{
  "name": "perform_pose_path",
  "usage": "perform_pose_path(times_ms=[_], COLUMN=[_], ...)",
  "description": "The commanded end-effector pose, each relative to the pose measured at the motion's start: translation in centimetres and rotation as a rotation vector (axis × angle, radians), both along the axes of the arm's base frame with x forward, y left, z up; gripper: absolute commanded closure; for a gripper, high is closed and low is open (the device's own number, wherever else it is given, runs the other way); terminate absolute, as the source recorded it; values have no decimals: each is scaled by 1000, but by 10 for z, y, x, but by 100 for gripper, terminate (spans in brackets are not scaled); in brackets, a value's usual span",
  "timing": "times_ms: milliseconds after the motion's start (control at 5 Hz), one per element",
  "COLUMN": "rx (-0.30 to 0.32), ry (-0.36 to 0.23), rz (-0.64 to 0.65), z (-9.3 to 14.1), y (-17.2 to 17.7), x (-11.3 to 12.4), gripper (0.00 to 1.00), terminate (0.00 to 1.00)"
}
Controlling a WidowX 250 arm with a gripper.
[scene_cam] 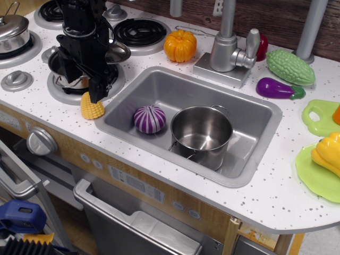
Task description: Put corn in pot which is in sink
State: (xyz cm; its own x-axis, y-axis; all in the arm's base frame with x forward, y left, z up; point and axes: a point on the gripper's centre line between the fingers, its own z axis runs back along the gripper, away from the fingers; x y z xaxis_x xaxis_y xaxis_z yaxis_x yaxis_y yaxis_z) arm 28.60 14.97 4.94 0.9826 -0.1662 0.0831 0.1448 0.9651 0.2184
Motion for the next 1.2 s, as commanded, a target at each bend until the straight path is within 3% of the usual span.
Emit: perform_pose_path(times_ms=[0,800,1000], rx=[0,-69,-80], ry=[0,-43,-44], rz=[0,-31,-5], z=[0,-28,-30], y=[0,5,4], x=[0,11,10], gripper=[0,0,100], terminate=[0,0,0])
